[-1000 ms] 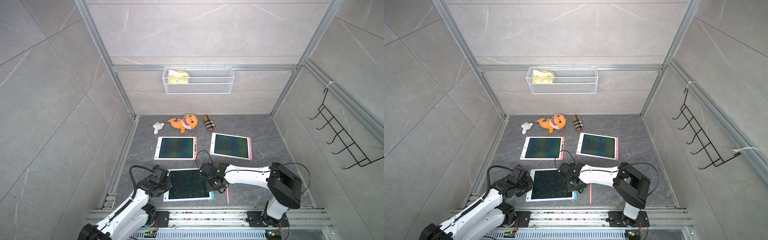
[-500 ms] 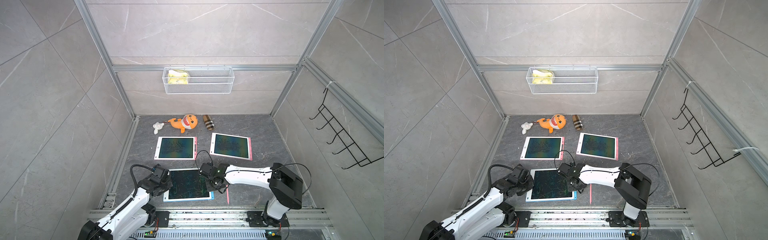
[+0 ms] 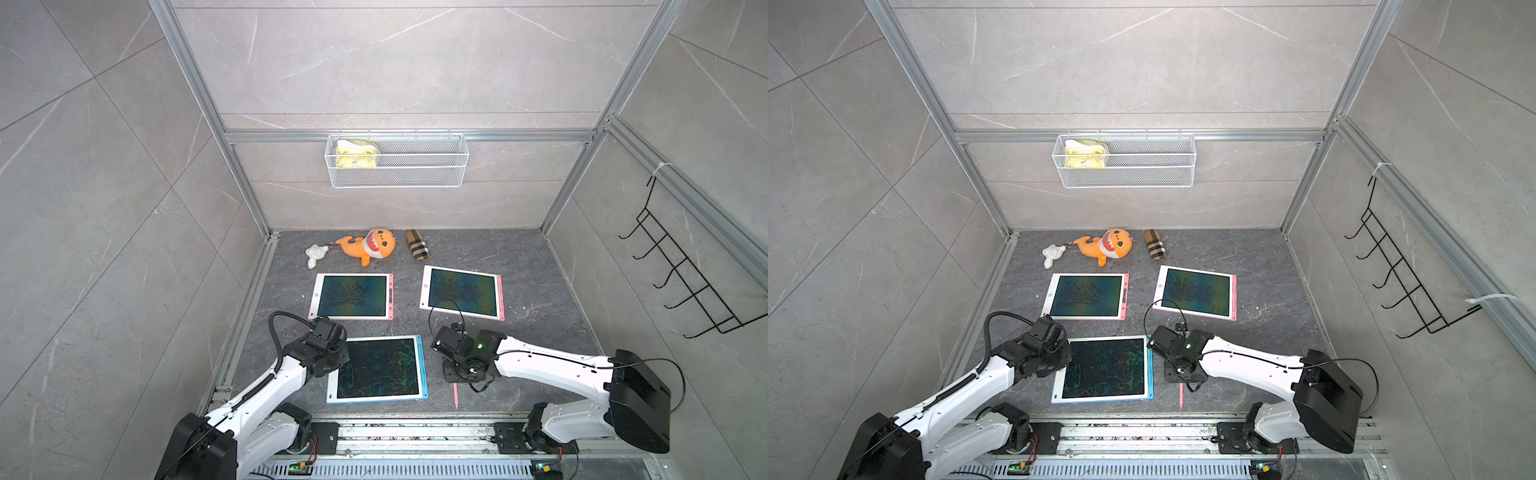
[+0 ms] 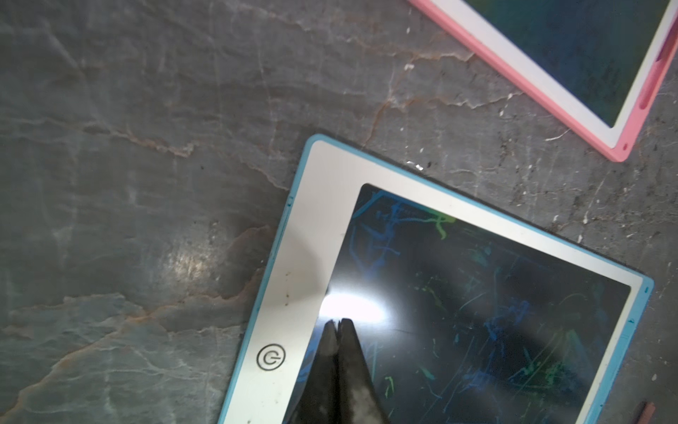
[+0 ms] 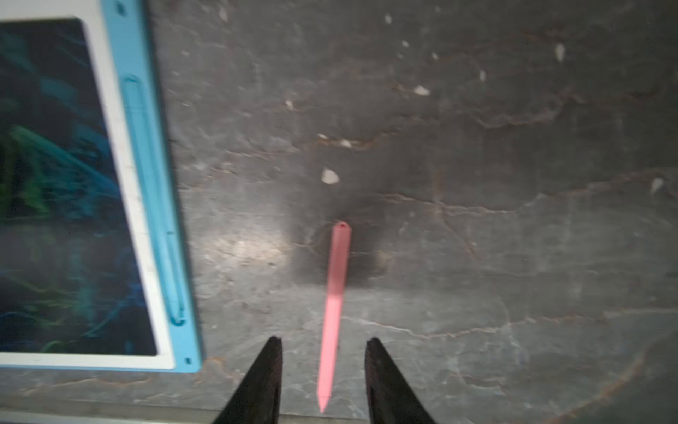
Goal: Place the stylus back onto the writing tablet
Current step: Pick up the stylus from the center of the board.
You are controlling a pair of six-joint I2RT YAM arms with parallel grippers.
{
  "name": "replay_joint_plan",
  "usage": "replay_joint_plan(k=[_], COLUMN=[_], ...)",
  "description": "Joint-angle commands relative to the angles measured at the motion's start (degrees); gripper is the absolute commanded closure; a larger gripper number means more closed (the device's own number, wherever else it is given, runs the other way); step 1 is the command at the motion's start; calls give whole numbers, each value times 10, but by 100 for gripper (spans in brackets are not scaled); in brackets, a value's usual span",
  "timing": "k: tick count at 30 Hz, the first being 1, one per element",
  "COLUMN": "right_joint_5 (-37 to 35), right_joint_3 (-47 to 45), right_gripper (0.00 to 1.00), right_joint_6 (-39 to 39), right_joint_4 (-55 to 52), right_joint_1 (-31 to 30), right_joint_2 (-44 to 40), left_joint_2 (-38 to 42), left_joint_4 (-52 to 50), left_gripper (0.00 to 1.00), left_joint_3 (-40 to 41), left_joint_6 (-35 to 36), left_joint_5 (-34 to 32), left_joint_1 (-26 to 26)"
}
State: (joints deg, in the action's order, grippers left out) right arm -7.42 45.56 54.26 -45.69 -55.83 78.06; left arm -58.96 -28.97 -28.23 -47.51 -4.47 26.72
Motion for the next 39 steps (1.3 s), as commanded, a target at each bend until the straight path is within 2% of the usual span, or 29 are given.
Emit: replay_joint_plan(k=[1, 6, 16, 22, 30, 39], right_joint_5=[-5, 26, 37, 39, 47, -7], right_joint_3=[-25, -46, -24, -45, -83, -17], right_gripper=[58, 59, 65, 67, 86, 100], right_joint_6=[22, 26, 13, 14, 20, -22], right_joint_4=[-10, 44, 74, 95, 143, 79], right_joint_1=[6, 6, 4, 4, 5, 6], right_joint_2=[-2, 19, 82, 104, 122, 101], left_joint_2=[-7, 0, 48, 53, 38, 43], left_joint_4=[-4, -21, -42, -41, -44, -63], left_gripper=[95, 95, 93, 93, 93, 93], left_joint_3=[-19, -32, -24, -18, -33, -48], left_joint_6=[32, 46, 38, 25, 22, 20], left_joint_5=[-16, -32, -55, -52, -46, -53], left_joint_1=[-2, -2, -2, -3, -3, -2])
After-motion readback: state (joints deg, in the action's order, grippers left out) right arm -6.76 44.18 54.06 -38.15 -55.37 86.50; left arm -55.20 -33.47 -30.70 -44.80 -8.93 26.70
